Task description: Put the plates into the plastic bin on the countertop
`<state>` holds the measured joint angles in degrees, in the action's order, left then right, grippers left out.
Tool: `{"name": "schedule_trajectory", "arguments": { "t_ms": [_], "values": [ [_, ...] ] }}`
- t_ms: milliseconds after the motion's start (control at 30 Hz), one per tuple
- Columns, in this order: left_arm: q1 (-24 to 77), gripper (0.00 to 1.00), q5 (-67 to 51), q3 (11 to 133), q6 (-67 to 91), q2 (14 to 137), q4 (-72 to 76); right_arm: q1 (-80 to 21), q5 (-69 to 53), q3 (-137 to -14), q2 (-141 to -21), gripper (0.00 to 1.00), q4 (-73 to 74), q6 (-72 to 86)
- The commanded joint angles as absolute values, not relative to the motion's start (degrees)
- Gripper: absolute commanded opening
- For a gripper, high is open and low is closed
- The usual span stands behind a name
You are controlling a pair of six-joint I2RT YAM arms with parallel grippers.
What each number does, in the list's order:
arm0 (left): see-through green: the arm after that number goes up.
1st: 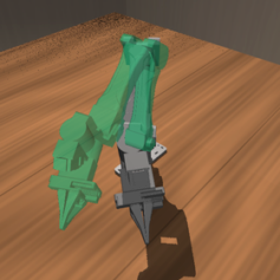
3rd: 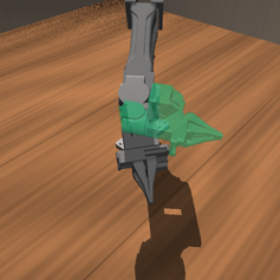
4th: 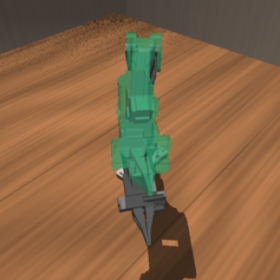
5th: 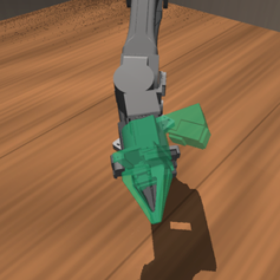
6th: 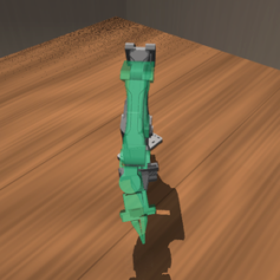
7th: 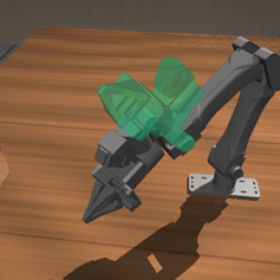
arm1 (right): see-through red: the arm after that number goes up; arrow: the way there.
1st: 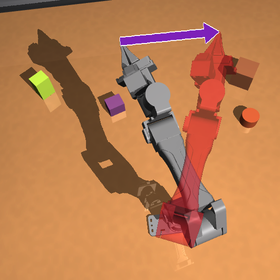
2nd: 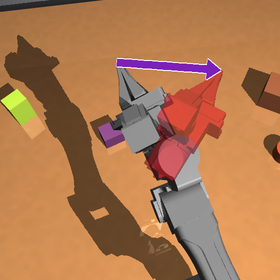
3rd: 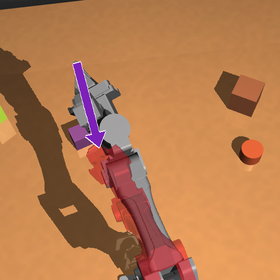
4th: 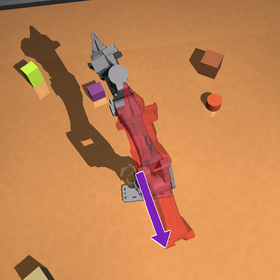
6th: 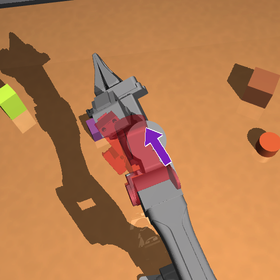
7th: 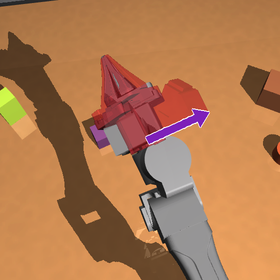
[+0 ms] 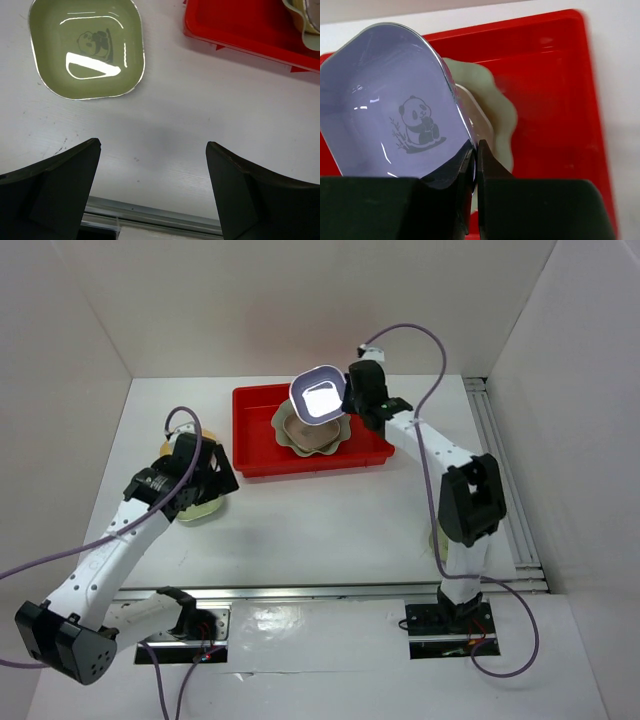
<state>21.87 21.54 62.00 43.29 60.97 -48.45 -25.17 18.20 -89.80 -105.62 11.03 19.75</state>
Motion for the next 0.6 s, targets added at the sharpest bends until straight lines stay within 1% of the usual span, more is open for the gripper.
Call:
{"name": "schedule_trajectory", "arguments": {
  "t_ms": [0,67,133,233,400,500,567],
  "values": [
    [18.29,1.0,18.12,61.0,40.26,60.82,-48.43,-25.14,10.65,-97.18,-112.31,0.0,8.17,18.63],
    [13.92,1.0,15.83,60.47,39.3,61.69,-46.5,-25.66,10.02,-100.0,-116.6,0.0,9.57,17.41],
    [8.3,1.0,9.95,60.47,37.71,63.1,-45.18,-26.19,10.02,-103.79,-120.04,0.0,10.36,16.18],
    [3.18,1.0,3.09,59.86,37.18,66.18,-44.39,-26.19,8.62,-107.4,-122.42,0.0,12.04,14.33],
    [-3.59,1.0,2.37,59.33,37.7,66.71,-43.59,-25.14,6.6,-107.15,-123.57,0.01,12.74,14.33],
    [-7.02,1.0,2.37,58.8,38.84,66.71,-43.59,-25.14,5.89,-107.14,-124.27,0.07,12.74,13.71],
    [-7.56,1.0,4.21,58.28,40.33,66.71,-43.59,-25.14,5.27,-107.67,-124.28,0.11,13.27,13.19]
  ]
}}
